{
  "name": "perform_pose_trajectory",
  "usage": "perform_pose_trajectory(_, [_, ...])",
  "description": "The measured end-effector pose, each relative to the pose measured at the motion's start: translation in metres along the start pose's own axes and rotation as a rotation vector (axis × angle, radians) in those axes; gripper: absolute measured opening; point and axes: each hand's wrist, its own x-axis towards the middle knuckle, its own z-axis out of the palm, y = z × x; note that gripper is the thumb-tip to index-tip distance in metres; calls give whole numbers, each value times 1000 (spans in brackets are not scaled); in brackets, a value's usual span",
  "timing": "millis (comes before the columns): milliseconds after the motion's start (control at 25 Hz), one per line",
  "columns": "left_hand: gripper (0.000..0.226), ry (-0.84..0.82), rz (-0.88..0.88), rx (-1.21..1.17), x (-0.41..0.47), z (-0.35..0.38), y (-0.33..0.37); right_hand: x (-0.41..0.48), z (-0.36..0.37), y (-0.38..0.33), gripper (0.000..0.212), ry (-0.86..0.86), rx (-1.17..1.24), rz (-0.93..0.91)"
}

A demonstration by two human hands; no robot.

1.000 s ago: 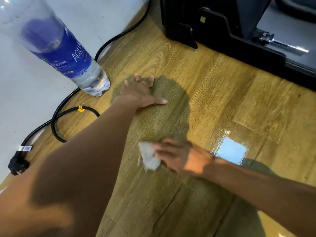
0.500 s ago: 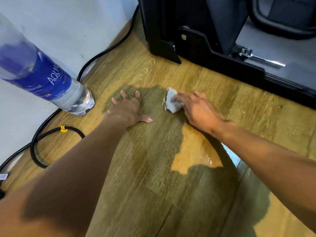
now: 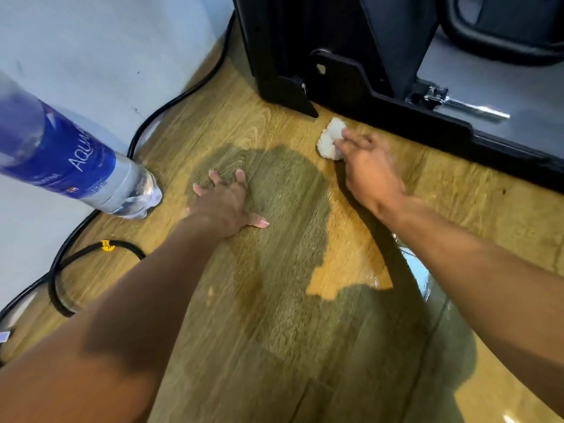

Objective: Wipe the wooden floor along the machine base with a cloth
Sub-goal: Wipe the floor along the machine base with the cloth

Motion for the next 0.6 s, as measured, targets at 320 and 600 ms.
perform_pose_trajectory(320, [121, 9, 29, 6, -2, -2, 1, -26, 6, -7, 44, -25, 3, -79])
perform_pose_trajectory(600, [119, 13, 19, 6, -2, 0, 0, -92, 11, -36, 42, -55, 39, -438])
